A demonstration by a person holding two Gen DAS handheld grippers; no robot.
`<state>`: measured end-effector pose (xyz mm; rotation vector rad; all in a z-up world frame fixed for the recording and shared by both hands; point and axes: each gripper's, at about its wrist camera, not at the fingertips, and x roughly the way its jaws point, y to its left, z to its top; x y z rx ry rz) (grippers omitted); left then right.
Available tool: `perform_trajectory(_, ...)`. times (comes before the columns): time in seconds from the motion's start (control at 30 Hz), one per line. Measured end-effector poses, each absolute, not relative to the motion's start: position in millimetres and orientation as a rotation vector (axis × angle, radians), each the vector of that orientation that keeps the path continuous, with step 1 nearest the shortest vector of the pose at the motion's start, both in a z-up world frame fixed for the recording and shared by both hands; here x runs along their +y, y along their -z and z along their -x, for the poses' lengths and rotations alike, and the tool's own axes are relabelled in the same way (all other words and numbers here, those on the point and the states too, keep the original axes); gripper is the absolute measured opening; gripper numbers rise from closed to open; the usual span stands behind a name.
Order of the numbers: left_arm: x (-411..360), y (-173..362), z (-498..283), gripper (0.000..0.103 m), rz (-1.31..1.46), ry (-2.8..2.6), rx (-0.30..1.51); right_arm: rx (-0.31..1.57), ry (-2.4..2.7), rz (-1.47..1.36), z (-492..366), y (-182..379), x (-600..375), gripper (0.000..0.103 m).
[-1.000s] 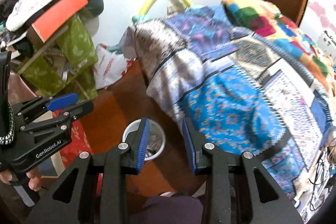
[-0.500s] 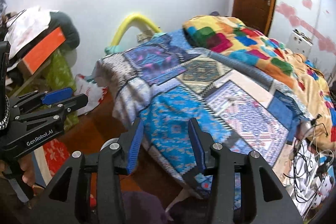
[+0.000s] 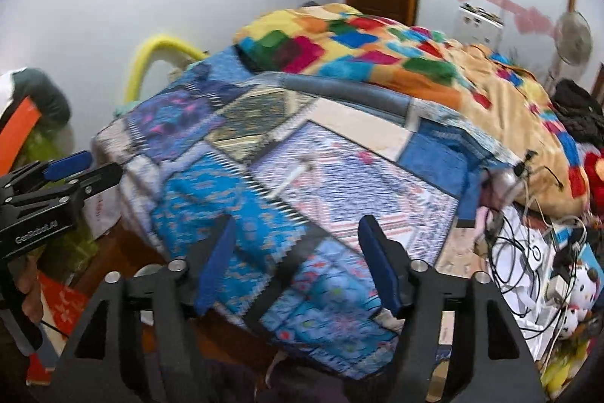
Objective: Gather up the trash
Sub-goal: 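Move both open tools back over the razor and pink wrapper on the bed, then grasp the white razor with the left tool while the right tool grasps the pink wrapper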
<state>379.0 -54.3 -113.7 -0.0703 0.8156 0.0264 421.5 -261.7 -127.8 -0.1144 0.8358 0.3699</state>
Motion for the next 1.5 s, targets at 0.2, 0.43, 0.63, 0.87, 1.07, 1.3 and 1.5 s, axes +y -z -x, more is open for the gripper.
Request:
perform_trajectory(0.2, -78, 147, -429, 0.066, 0.039, 0.030, 0.870, 0.875, -0.317, 0.085, -461, 151, -287, 0.064)
perform_trajectory(0.43, -94, 187, -477, 0.066, 0.021, 0.088, 0.924, 0.839, -0.311, 0.101, -498, 171, -296, 0.064)
perform_trajectory(0.63, -106, 223, -511, 0.066, 0.005, 0.118, 0.967, 0.842, -0.313, 0.124, -536, 194, -294, 0.064)
perform_trajectory(0.87, -114, 250, -537, 0.063, 0.005, 0.149, 0.989, 0.920, -0.343, 0.075, -584, 226, -288, 0.064)
perform_trajectory(1.07, -121, 262, -548, 0.036, -0.023, 0.185, 1.004, 0.933, -0.383, 0.057, -609, 242, -275, 0.055)
perform_trajectory(1.3, -124, 268, -554, 0.018, -0.006, 0.234, 1.017, 0.955, -0.393, 0.113, -625, 260, -258, 0.031)
perform_trajectory(1.5, -127, 269, -557, 0.017, -0.018, 0.250, 1.004, 0.921, -0.384, 0.191, -623, 265, -250, 0.021)
